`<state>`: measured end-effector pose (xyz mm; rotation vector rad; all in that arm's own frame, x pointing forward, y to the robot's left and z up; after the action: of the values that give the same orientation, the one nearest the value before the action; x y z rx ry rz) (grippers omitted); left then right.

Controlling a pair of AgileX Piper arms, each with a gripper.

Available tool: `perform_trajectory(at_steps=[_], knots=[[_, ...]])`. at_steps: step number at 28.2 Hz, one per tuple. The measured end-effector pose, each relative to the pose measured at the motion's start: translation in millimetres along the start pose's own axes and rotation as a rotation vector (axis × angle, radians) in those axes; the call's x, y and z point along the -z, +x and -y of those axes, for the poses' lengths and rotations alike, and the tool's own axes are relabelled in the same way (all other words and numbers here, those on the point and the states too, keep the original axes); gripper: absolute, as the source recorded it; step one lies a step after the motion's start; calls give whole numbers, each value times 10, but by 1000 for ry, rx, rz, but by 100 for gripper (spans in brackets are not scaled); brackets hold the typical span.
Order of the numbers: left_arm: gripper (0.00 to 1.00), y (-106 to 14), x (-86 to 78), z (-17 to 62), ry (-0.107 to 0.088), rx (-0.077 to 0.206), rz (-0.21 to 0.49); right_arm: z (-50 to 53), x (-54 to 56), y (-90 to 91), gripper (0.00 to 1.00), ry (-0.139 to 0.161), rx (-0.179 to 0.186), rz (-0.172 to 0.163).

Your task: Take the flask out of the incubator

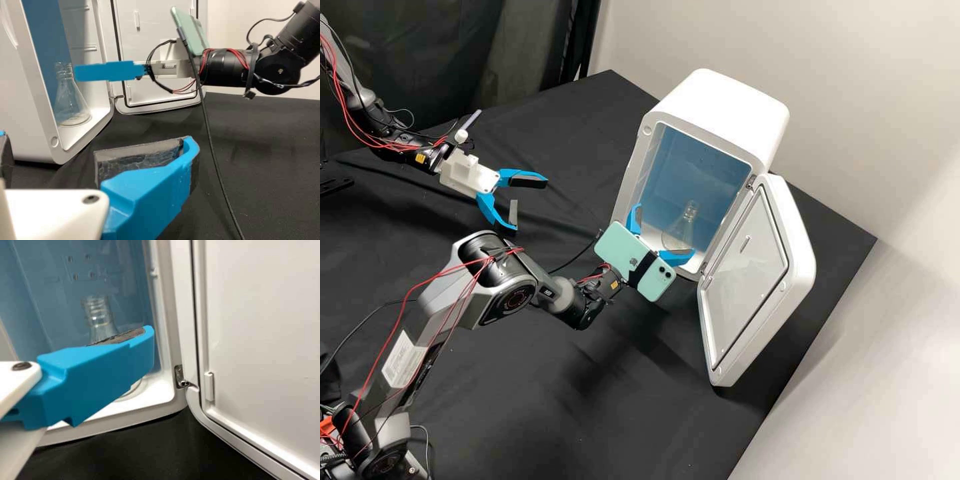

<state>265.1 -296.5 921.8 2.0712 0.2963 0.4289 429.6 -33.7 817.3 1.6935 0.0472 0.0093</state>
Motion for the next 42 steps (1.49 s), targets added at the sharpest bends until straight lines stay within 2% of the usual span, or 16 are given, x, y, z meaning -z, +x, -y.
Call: perform_trajectory(at_steps=[8,13,20,25,33,35,38,42], knots=[[100,0,0,0,0,0,0,10,-32,14,100,-1,5,11],[100,0,0,0,0,0,0,31,-112,48,100,-8,11,30],[100,0,0,0,0,0,0,-9,-180,39,100,-5,1,47],[100,0,0,0,0,0,0,-2,-243,83,100,-4,-3,53],[100,0,0,0,0,0,0,2,-279,194,100,-8,4,66],[100,0,0,0,0,0,0,24,-273,239,100,-7,5,63],[100,0,0,0,0,0,0,106,-275,334,100,-26,22,59],[100,0,0,0,0,0,0,216,-303,405,100,-26,57,82]])
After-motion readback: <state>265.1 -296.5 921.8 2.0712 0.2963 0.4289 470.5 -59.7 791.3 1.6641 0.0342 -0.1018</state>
